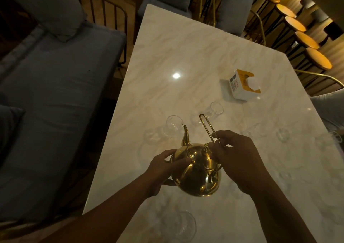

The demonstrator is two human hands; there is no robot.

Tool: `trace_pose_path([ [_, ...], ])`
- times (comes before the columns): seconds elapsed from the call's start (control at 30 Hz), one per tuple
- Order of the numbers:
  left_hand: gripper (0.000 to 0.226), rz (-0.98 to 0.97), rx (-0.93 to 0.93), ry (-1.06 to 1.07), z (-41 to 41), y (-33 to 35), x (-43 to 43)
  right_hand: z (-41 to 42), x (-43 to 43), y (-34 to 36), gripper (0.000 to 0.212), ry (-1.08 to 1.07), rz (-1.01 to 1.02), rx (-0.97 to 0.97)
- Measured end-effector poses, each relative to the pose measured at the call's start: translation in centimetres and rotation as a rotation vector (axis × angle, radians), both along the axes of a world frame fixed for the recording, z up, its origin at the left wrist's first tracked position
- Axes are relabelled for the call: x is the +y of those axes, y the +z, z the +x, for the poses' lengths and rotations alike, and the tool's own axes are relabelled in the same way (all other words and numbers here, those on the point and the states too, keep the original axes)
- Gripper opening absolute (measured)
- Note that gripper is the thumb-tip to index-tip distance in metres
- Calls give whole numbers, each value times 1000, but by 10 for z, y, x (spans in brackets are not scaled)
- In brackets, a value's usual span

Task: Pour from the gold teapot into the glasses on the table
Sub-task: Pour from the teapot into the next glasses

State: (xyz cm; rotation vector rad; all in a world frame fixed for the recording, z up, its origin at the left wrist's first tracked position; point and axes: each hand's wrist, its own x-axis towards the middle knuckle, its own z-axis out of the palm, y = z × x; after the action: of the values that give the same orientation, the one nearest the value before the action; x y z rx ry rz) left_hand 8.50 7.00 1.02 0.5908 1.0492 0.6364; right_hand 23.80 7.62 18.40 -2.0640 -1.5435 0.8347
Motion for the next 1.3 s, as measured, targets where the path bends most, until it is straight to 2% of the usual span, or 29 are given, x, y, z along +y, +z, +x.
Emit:
trace_pose_path([
  [0.43, 68, -2, -10, -5, 1, 5, 1, 2, 1, 0, 27, 7, 5, -23],
  [0.77, 77, 23, 6, -7, 1, 4, 2, 1, 2, 2, 24, 5, 8, -16],
  [1.13, 63, 15, -21, -7, 0, 4, 1, 0, 0, 2, 27, -2, 13, -4],
  [1.3, 79, 15, -6, -15, 1, 3, 0, 1, 0, 2, 28, -5, 3, -11],
])
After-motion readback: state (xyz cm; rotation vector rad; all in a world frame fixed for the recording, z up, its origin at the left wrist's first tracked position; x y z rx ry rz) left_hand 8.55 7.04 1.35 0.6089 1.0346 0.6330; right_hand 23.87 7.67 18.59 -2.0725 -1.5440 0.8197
